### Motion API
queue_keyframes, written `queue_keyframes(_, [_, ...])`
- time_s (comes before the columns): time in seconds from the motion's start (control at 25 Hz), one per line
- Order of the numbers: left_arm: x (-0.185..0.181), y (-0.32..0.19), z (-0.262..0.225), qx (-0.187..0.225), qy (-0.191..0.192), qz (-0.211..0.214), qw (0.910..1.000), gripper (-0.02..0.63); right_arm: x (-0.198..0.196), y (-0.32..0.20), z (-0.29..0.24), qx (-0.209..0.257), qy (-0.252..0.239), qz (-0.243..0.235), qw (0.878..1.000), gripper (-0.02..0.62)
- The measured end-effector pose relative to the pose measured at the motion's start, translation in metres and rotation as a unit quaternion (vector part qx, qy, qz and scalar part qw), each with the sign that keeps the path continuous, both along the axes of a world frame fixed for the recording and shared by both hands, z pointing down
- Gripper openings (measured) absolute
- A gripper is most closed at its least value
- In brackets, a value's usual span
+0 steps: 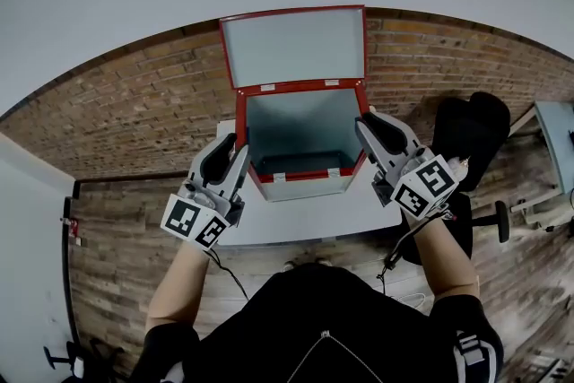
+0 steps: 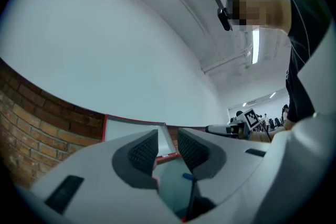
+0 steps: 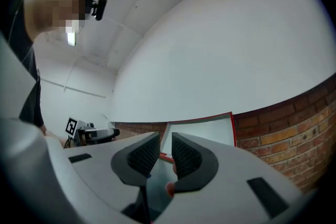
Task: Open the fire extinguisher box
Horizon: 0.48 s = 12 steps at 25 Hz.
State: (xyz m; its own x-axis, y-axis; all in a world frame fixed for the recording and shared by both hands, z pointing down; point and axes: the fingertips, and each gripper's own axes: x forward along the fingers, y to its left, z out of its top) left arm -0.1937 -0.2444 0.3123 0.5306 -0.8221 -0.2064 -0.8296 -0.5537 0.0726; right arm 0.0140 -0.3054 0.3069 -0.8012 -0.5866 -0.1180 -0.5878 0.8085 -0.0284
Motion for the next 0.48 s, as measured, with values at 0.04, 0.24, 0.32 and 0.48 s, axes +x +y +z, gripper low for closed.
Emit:
queue_keyframes(0.04, [0.002, 0.006, 0.009, -0.007, 0.002, -0.003, 1.0000, 0.153, 0.000, 0.008, 0.009, 0.012, 0.018, 0.003, 1.000, 0.074])
queue_keyframes(0.24, [0.023, 0.030, 0.047, -0.034, -0.019, -0.005, 0.9992, 0.103, 0.004, 0.037, 0.043, 0.010, 0.043, 0.000, 0.999, 0.048])
queue_keyframes(0.32, [0.031, 0.038, 0.059, -0.040, -0.027, -0.001, 0.9988, 0.090, 0.006, 0.045, 0.053, -0.007, 0.031, 0.002, 0.999, 0.041])
queue_keyframes(0.48, [0.042, 0.051, 0.078, -0.053, -0.025, 0.006, 0.9983, 0.069, -0.002, 0.060, 0.074, -0.024, 0.031, 0.004, 0.999, 0.032])
